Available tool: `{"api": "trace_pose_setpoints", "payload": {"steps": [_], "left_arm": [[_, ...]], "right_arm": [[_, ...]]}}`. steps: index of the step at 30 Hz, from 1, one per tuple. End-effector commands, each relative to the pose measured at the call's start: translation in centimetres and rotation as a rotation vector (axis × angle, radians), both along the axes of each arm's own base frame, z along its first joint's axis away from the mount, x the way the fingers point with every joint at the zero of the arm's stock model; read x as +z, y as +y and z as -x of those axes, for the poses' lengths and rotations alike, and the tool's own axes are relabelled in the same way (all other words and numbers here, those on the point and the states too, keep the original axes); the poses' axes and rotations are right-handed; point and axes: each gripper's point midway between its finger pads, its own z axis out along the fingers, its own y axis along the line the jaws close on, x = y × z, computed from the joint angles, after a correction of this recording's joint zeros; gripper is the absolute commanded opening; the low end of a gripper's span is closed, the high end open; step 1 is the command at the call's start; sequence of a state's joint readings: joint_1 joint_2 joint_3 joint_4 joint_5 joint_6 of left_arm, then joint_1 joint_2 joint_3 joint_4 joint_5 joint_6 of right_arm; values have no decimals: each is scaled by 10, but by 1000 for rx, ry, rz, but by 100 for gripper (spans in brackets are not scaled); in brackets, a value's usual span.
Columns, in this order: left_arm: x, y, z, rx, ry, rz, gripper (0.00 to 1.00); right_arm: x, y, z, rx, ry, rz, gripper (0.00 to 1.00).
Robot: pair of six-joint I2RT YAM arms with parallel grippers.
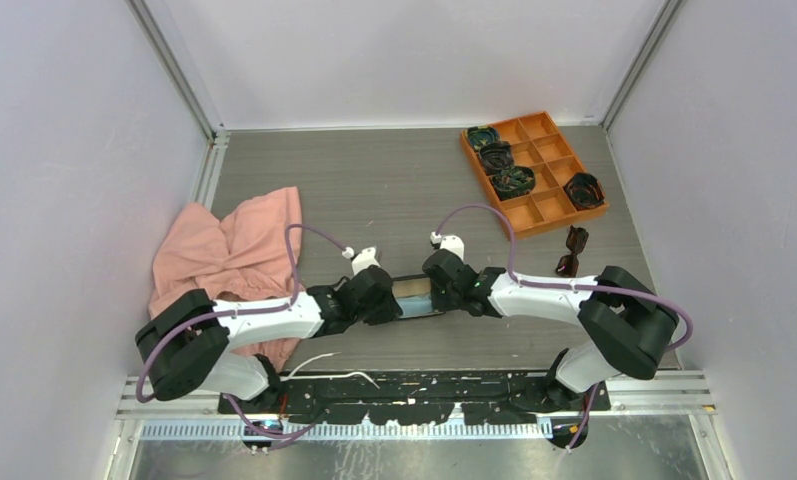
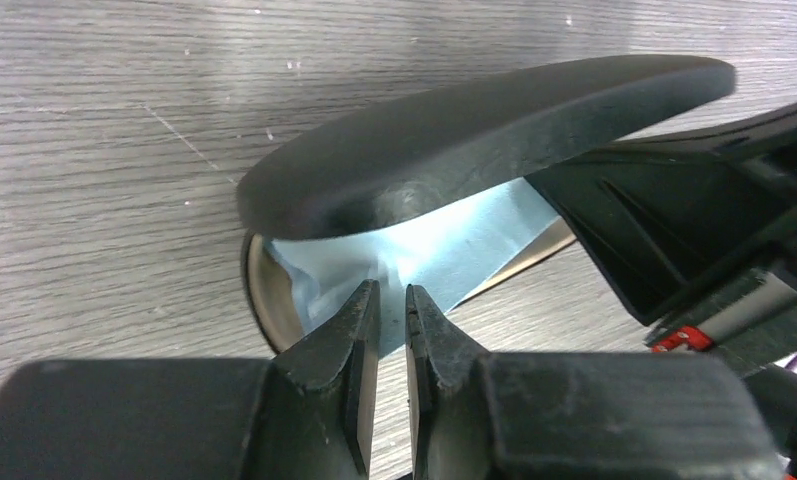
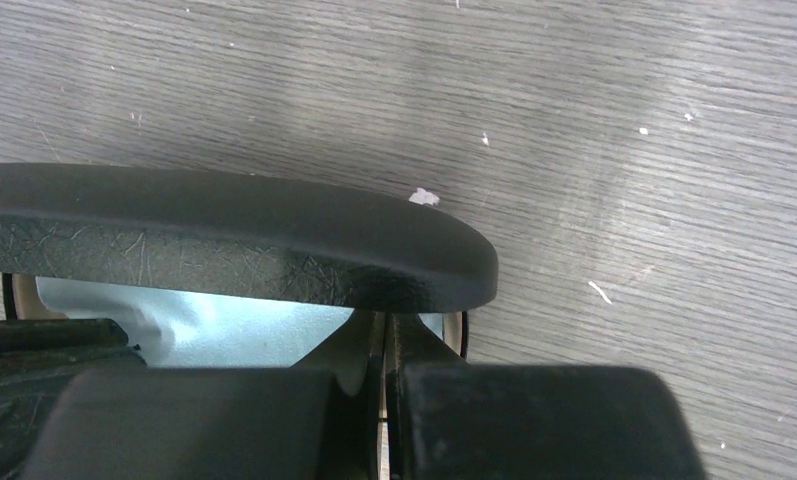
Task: Organize the sunglasses
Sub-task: Place the glasses cleaning cloth in the sunglasses case.
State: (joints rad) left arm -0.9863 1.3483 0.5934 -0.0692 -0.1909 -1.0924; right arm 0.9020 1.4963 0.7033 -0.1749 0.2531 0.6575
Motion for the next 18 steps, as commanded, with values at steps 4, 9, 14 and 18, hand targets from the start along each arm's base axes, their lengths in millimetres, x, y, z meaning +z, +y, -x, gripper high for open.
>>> {"api": "trace_pose_setpoints", "payload": {"steps": [4, 9, 14, 18], "left_arm": [[4, 10, -9, 49, -17, -81, 17], [21, 5, -13, 21, -55, -66, 18], [40, 2, -18, 3, -87, -75, 19], [56, 4, -22, 6, -119, -77, 21]], "right_arm": [[40, 5, -3, -8, -11, -34, 1], [87, 14, -11, -13, -67, -106, 2], [135, 12, -14, -7, -131, -140, 25], [166, -24, -18, -63, -238, -78, 39]]}}
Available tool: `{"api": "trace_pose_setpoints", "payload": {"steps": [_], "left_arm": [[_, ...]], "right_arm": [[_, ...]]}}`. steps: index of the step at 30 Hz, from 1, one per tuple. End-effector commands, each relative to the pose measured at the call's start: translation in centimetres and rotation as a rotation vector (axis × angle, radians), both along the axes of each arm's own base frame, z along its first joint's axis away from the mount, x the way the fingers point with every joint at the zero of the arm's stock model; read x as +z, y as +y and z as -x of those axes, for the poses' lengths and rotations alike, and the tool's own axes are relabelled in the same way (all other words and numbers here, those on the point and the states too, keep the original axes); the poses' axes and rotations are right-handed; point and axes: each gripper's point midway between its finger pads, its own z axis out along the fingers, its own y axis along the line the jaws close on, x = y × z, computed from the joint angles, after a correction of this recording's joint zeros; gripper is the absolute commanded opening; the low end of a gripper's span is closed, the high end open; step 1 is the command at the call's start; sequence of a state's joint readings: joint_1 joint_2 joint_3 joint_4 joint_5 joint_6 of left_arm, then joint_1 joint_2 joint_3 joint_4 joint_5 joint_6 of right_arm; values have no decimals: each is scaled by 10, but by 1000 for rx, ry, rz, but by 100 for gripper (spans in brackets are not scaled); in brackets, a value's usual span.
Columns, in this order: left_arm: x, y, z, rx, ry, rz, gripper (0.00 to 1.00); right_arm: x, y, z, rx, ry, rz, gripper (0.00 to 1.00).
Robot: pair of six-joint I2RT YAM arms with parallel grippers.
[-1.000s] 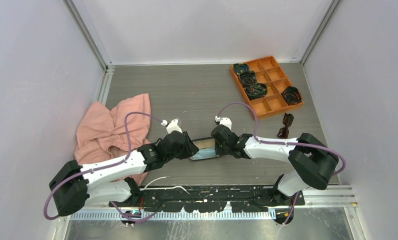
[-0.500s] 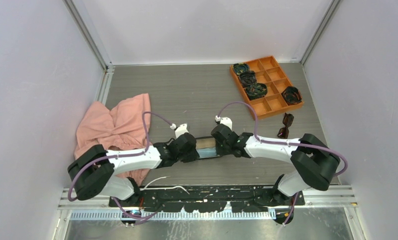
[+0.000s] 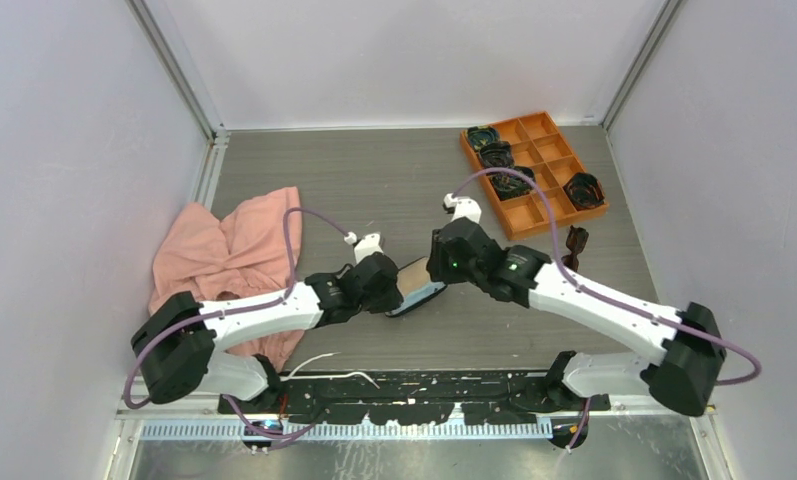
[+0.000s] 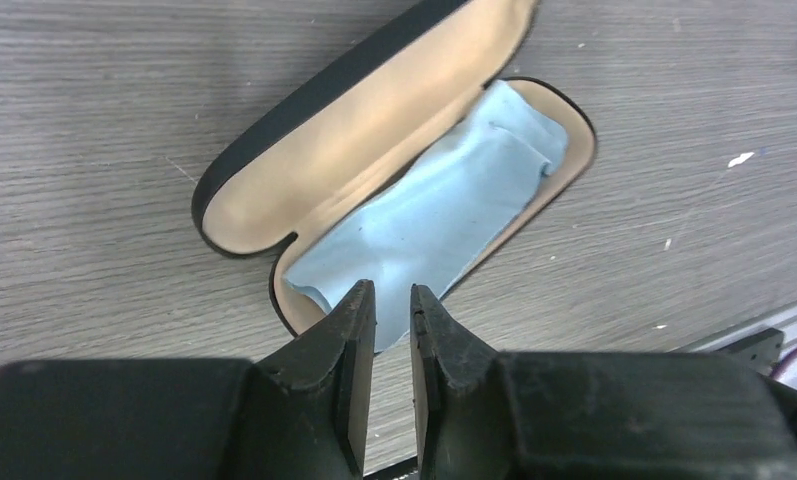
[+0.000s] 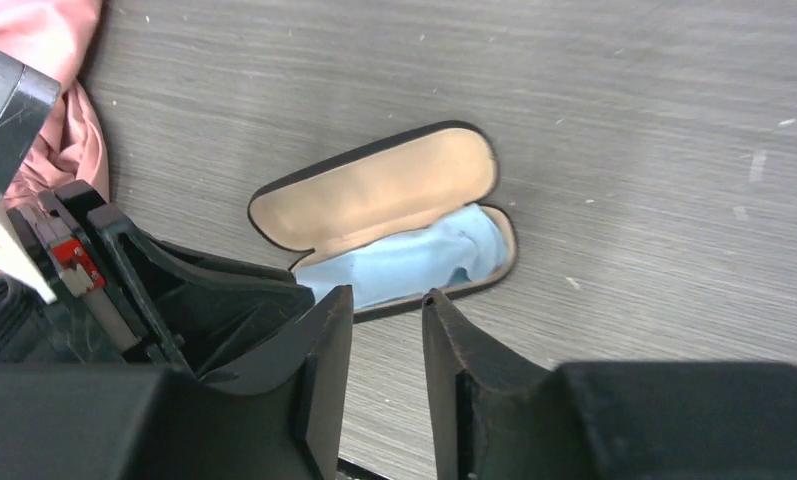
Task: Organize the sunglasses
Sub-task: Place the glasses cleaning cloth in the sunglasses case.
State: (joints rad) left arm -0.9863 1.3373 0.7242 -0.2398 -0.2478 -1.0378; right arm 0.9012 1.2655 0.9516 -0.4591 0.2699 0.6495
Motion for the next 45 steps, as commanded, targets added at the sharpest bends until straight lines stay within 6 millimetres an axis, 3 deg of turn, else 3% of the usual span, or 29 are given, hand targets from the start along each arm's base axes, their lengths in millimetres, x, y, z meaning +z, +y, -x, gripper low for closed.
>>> {"api": "trace_pose_setpoints", "payload": {"steps": [1, 8, 10, 13, 18, 22, 25, 29, 32, 34, 40, 45], "left_arm": [[33, 4, -11, 11, -85, -2, 23], [56, 20, -9, 71, -125, 52, 27], [63, 25, -5, 94, -132, 95, 28], [83, 40, -1, 129, -175, 151, 30], [113, 69, 9, 132, -237, 144, 35], [119, 83, 20, 108, -235, 132, 36], [114, 86, 28, 90, -221, 149, 37], [104, 86, 35, 76, -194, 166, 38], [105, 72, 48, 29, -133, 251, 38], [104, 66, 54, 1, -120, 290, 38], [106, 88, 52, 13, -165, 194, 40], [114, 94, 50, -6, -199, 151, 41]], "right_arm": [[43, -48, -5, -91, -118, 74, 41], [63, -169, 2, -380, -215, 204, 45], [67, -197, 9, -469, -239, 199, 47], [70, -222, 15, -587, -229, 195, 49], [59, -240, 2, -699, -139, 178, 53], [39, -258, -21, -775, -23, 134, 56], [19, -285, -40, -874, 56, 107, 57], [6, -319, -69, -986, 19, 175, 67], [-20, -343, -89, -1021, 95, 186, 72], [-46, -351, -97, -1008, 182, 121, 76], [-77, -357, -113, -959, 271, 161, 77], [-89, -363, -118, -973, 294, 181, 64]]}}
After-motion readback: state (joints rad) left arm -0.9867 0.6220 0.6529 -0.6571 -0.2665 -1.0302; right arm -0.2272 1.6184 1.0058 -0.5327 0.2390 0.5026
